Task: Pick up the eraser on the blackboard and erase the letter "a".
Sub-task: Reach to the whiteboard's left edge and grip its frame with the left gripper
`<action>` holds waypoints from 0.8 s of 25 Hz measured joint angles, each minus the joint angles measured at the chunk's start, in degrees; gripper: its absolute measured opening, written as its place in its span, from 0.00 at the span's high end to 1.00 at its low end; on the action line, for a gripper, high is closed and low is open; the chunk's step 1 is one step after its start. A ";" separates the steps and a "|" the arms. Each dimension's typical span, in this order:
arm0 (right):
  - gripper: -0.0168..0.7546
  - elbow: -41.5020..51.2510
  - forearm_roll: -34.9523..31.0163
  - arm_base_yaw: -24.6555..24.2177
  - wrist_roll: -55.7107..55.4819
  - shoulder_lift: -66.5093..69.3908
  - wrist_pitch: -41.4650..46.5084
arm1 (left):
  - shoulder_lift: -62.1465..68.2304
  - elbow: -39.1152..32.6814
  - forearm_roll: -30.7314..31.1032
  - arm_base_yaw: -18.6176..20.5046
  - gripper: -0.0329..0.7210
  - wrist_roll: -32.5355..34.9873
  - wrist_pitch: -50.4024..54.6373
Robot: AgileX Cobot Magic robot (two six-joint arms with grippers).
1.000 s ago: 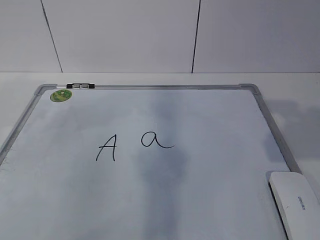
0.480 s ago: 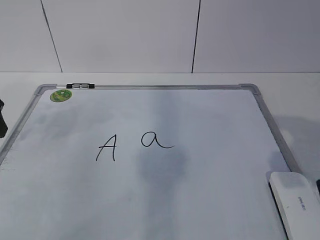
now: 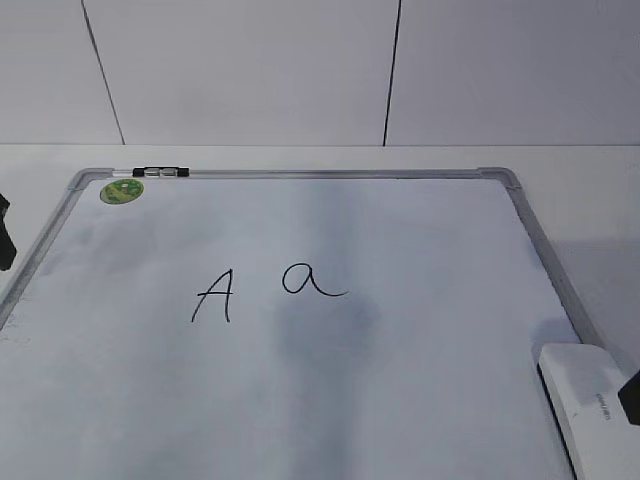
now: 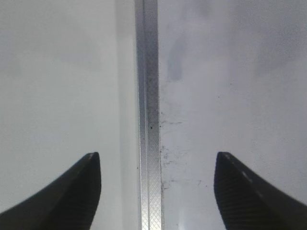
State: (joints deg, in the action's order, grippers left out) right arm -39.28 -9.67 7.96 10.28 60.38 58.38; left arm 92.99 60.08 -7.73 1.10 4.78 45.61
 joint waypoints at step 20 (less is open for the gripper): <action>0.16 0.00 1.90 0.00 -3.24 8.61 -7.03 | 6.19 0.63 0.00 0.00 0.23 0.00 -0.40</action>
State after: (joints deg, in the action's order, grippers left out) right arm -39.28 -7.77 7.96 7.04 68.99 51.36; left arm 99.18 60.71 -7.73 1.10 4.78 45.21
